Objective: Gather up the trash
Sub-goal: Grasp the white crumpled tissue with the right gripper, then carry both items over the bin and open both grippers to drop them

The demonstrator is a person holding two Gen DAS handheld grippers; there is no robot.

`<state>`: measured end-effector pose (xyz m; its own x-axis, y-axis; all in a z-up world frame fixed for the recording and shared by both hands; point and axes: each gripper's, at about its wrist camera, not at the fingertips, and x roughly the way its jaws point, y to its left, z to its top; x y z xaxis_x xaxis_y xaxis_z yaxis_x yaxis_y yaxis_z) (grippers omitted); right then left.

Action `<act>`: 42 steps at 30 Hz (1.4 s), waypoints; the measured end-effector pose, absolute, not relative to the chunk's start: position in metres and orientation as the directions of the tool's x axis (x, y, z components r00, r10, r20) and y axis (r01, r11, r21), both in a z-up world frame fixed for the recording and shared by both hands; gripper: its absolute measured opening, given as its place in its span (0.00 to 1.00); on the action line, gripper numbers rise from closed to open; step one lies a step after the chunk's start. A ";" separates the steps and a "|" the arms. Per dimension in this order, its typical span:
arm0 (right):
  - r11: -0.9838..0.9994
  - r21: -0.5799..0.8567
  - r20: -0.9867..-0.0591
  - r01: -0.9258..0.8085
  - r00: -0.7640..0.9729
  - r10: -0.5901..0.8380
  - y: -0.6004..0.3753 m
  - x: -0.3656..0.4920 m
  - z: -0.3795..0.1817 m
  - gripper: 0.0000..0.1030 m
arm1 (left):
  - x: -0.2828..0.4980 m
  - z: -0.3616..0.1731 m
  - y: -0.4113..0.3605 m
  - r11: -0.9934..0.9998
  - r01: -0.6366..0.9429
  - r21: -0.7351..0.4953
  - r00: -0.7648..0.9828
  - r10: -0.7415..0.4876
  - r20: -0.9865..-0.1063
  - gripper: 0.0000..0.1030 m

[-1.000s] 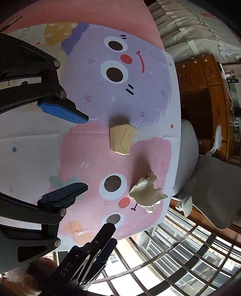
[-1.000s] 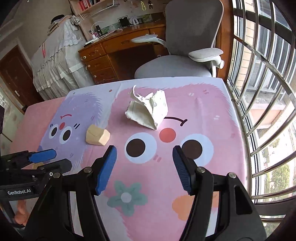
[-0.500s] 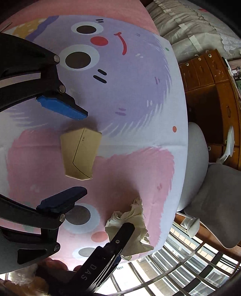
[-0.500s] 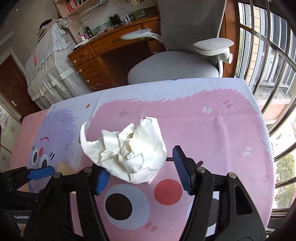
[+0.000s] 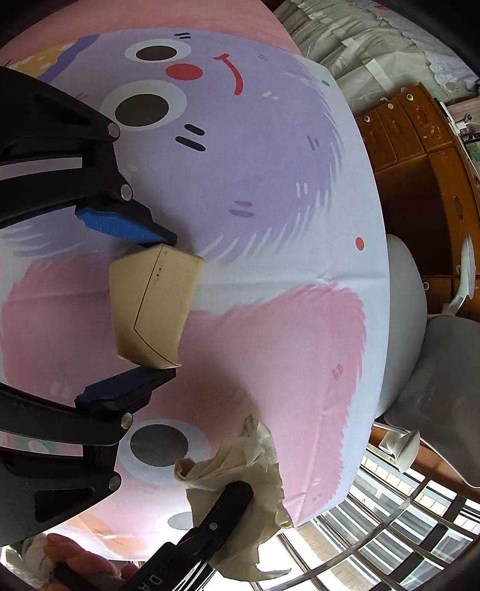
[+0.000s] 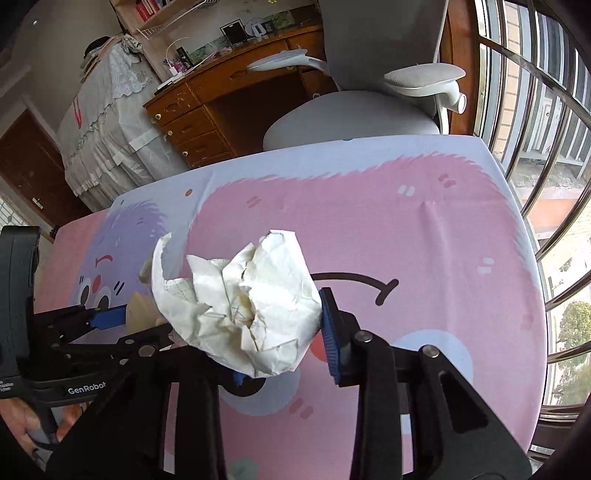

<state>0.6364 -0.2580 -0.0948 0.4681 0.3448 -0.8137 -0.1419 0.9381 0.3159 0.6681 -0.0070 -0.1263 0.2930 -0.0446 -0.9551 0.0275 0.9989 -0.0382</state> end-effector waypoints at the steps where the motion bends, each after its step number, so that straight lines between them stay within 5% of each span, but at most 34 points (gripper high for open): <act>1: 0.936 0.320 -0.812 -0.144 0.468 0.350 -0.258 0.625 -0.090 0.27 | 0.664 -0.124 -0.008 0.999 0.023 -0.032 0.294 -0.037 -0.955 0.62; 11: 0.914 0.368 -0.814 -0.173 0.415 0.407 -0.251 0.461 -0.033 0.27 | 0.516 -0.047 -0.010 0.996 0.081 -0.025 0.381 -0.055 -0.923 0.62; 27: 0.974 0.225 -0.889 -0.039 0.402 0.221 -0.147 0.091 0.008 0.27 | 0.146 0.030 0.090 0.941 0.325 -0.094 0.444 -0.240 -0.863 0.62; 42: 0.991 0.106 -0.952 -0.077 0.280 0.124 -0.104 0.002 -0.030 0.27 | 0.024 -0.043 0.106 0.933 0.318 -0.172 0.291 -0.268 -0.918 0.62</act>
<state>0.0025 -0.1038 -0.0304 0.2799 0.1235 -0.9520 -0.0768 0.9914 0.1061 0.0236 0.1055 -0.0429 0.2914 -0.2684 -0.9182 0.3176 0.9325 -0.1718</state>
